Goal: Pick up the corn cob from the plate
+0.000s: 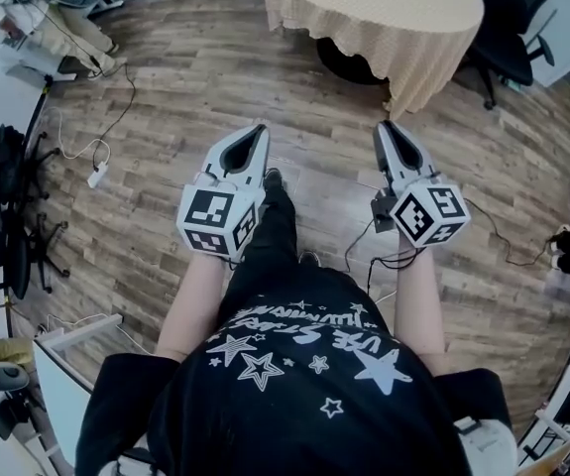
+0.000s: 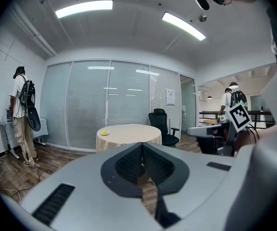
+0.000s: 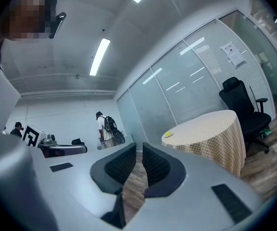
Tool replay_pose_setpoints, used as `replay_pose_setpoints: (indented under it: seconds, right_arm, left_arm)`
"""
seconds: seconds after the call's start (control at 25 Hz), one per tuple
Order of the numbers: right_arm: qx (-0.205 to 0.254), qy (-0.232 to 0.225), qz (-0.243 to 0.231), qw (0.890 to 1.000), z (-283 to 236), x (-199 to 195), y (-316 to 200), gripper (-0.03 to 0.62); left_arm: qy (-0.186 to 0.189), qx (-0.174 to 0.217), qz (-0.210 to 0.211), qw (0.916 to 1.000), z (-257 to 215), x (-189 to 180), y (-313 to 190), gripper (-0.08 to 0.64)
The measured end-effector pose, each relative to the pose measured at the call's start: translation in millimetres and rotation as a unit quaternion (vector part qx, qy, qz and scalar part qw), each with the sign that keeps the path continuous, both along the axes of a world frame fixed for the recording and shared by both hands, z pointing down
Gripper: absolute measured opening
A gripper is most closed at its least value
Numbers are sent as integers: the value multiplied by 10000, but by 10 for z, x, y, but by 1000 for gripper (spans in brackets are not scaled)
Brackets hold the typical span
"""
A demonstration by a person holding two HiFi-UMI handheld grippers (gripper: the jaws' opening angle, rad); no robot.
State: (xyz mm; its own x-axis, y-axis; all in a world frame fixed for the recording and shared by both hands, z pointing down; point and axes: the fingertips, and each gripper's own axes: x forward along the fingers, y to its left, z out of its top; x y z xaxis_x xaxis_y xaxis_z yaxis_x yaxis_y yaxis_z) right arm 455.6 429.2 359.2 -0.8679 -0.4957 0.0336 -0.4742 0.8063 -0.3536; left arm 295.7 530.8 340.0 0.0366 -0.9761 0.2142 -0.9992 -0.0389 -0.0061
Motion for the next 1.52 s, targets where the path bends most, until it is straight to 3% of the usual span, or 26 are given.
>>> replay_pose_setpoints:
  seconds: [0.28,0.8,1.16,1.52]
  right_arm:
    - [-31,160,-19,9999,81,-154,-201,49]
    - [-261,277,155,9992,263,-723,-1022,49]
    - [-453,619,341,9965,340,-1397,-1734,51]
    - [-331,596,385,9969,132,-2200,-2322,51]
  left_arm:
    - [169,209,-105,9996,-13,-238,-250,8]
    - [245,-20,-18,9997,213,-930,-1073,8]
    - [395,-90,269,9988,287,-1685,-1953,8]
    - [499,-145,359,9980,333,-2444,-2473,8]
